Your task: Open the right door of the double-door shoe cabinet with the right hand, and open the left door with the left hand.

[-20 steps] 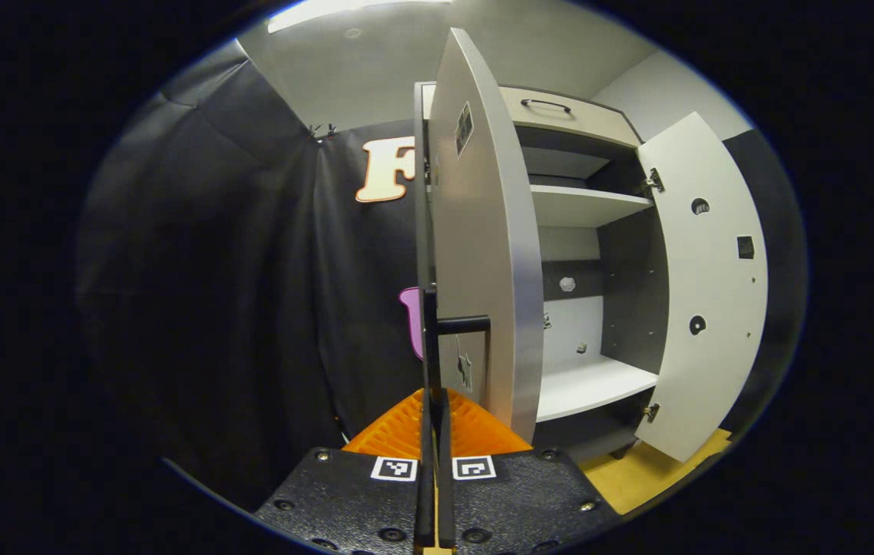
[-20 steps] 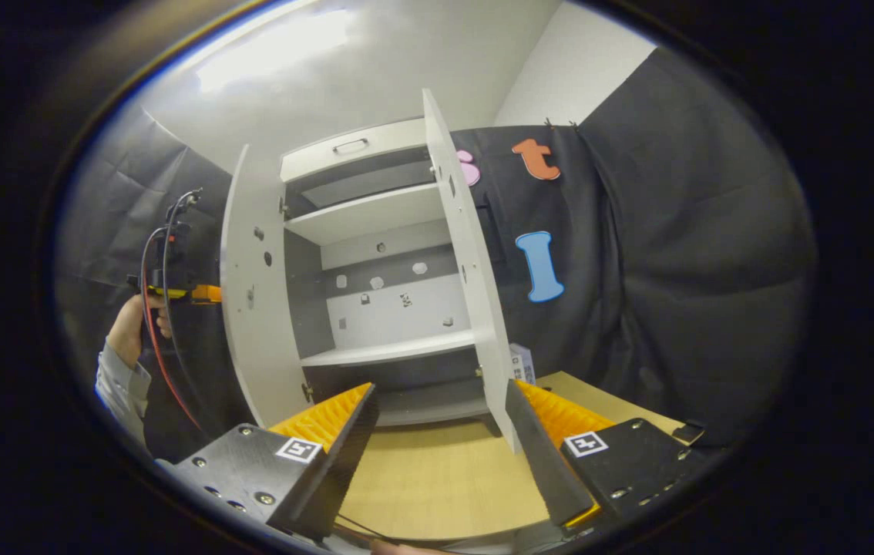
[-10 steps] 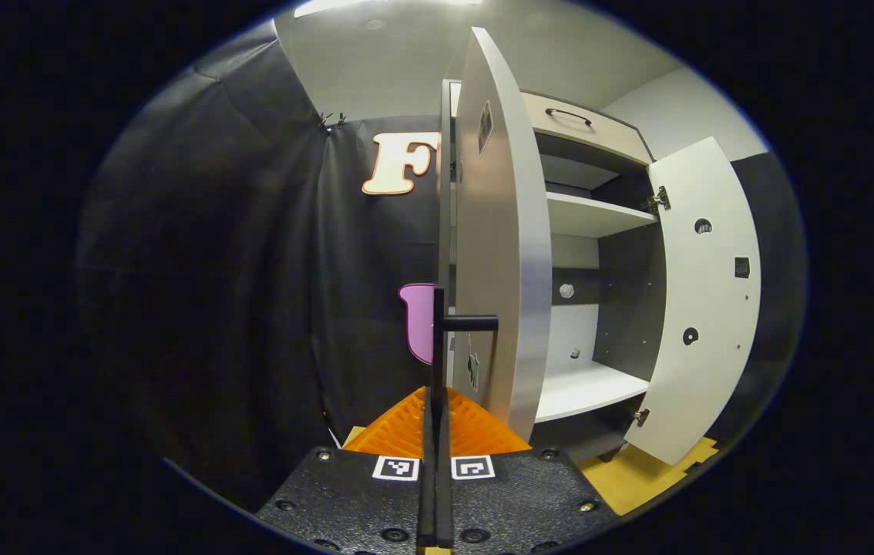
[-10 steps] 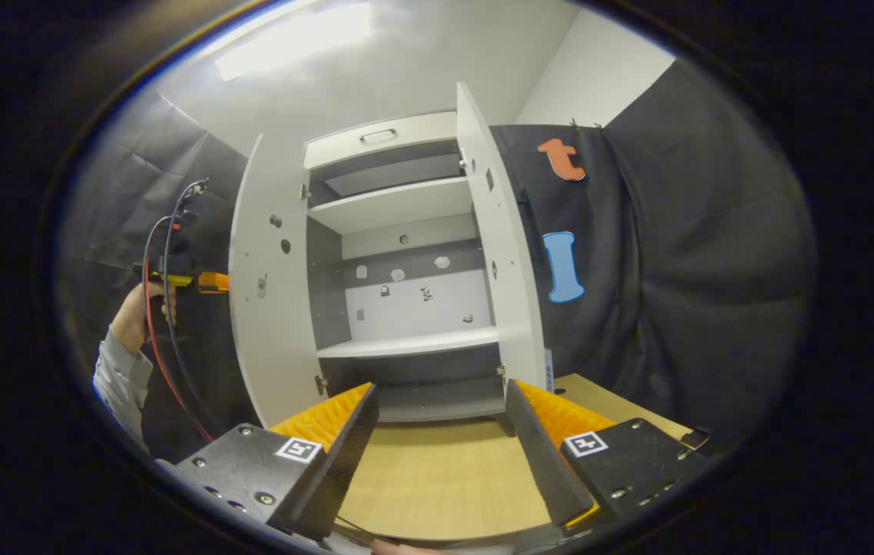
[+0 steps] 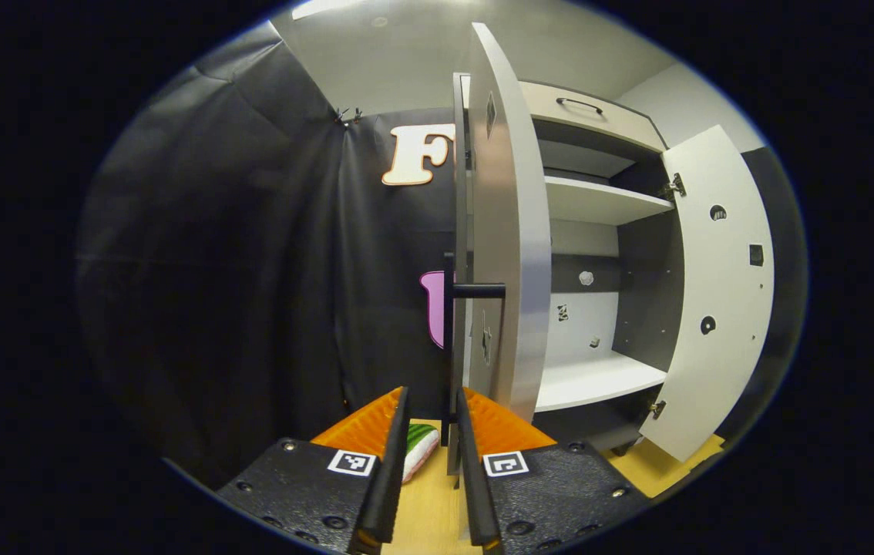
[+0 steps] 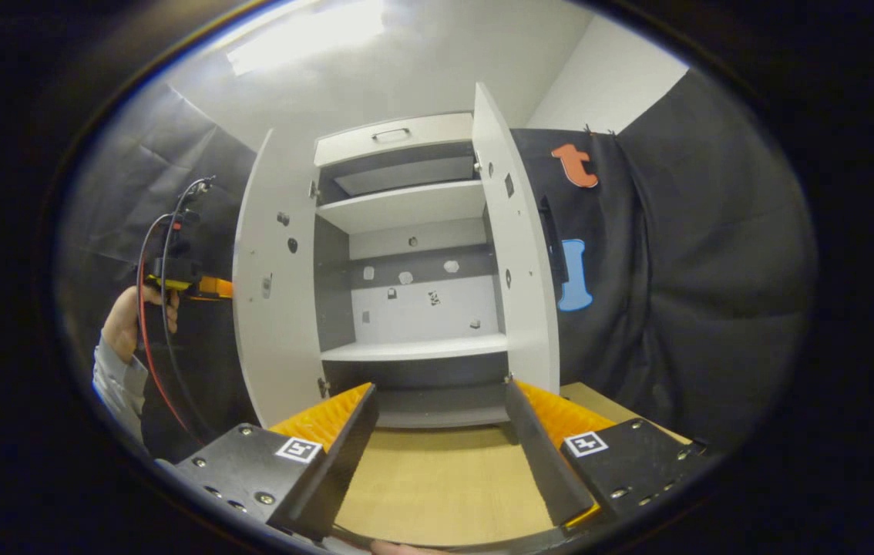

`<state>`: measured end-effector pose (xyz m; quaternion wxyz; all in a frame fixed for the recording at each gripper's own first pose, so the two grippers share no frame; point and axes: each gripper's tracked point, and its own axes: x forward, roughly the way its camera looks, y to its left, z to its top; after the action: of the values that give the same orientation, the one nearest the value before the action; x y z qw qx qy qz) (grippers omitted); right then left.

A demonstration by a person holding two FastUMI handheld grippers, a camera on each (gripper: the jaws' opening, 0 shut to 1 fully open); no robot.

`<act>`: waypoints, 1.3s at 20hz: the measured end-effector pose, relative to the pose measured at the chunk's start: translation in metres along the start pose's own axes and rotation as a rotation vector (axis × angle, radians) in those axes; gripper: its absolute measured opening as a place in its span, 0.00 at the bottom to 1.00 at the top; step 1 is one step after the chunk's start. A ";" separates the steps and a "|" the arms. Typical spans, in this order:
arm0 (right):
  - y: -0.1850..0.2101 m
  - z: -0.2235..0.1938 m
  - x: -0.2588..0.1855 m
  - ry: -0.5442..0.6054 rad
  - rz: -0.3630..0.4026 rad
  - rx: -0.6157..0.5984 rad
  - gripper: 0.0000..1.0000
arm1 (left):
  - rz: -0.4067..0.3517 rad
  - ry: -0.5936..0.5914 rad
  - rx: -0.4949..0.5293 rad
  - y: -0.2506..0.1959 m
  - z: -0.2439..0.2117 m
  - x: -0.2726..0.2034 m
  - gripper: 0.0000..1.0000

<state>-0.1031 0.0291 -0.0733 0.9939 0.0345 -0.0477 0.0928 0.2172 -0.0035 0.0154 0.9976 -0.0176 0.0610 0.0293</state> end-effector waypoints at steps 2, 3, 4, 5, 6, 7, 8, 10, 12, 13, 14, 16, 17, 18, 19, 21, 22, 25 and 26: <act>0.002 0.010 0.015 -0.010 -0.009 -0.003 0.98 | 0.028 0.008 -0.005 0.002 -0.001 -0.006 0.43; 0.000 0.014 0.017 -0.017 -0.014 0.002 0.99 | 0.037 0.001 -0.004 0.002 0.000 -0.008 0.49; -0.002 0.017 0.017 -0.025 -0.016 0.010 0.98 | 0.043 -0.002 -0.002 0.002 -0.001 -0.009 0.52; -0.003 0.020 0.018 -0.027 -0.019 0.015 0.98 | 0.055 -0.006 0.006 0.002 0.000 -0.009 0.53; -0.007 0.021 0.019 -0.026 -0.024 0.017 0.94 | 0.061 -0.013 0.008 0.002 0.001 -0.010 0.60; -0.010 0.024 0.021 -0.026 -0.030 0.016 0.98 | 0.062 -0.014 0.002 -0.001 0.000 -0.012 0.63; -0.012 0.027 0.023 -0.030 -0.039 0.015 0.98 | 0.028 -0.020 -0.008 -0.010 0.000 -0.015 0.65; -0.018 0.027 0.028 -0.027 -0.054 0.015 0.98 | -0.037 -0.024 0.006 -0.028 -0.002 -0.022 0.82; -0.021 0.023 0.031 -0.013 -0.063 0.019 0.98 | -0.078 -0.027 0.035 -0.041 -0.005 -0.030 0.89; -0.022 0.022 0.032 -0.006 -0.067 0.022 0.98 | -0.095 -0.034 0.052 -0.048 -0.004 -0.033 0.95; -0.023 0.020 0.035 0.000 -0.070 0.025 0.98 | -0.113 -0.051 0.067 -0.053 -0.004 -0.037 0.99; -0.024 0.017 0.035 0.009 -0.068 0.020 0.98 | -0.140 -0.080 0.086 -0.063 -0.004 -0.041 1.00; -0.025 0.018 0.035 0.012 -0.070 0.017 0.98 | -0.151 -0.090 0.087 -0.070 -0.004 -0.043 0.99; -0.025 0.018 0.038 0.012 -0.071 0.015 0.98 | -0.159 -0.097 0.086 -0.077 -0.004 -0.047 0.99; -0.024 0.019 0.038 0.012 -0.070 0.014 0.98 | -0.162 -0.098 0.080 -0.082 -0.005 -0.049 1.00; -0.024 0.020 0.039 0.014 -0.068 0.014 0.98 | -0.206 -0.103 0.052 -0.102 -0.007 -0.057 0.99; -0.024 0.020 0.041 0.016 -0.069 0.013 0.98 | -0.230 -0.104 0.044 -0.111 -0.009 -0.060 0.99; -0.024 0.019 0.041 0.027 -0.072 0.002 0.98 | -0.222 -0.109 0.037 -0.118 -0.012 -0.062 0.98; -0.023 0.019 0.043 0.028 -0.072 0.001 0.98 | -0.214 -0.108 0.029 -0.119 -0.013 -0.062 0.98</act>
<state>-0.0586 0.0123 -0.0510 0.9972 0.0352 -0.0325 0.0573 0.1611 -0.1266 0.0135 0.9970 -0.0077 0.0053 -0.0771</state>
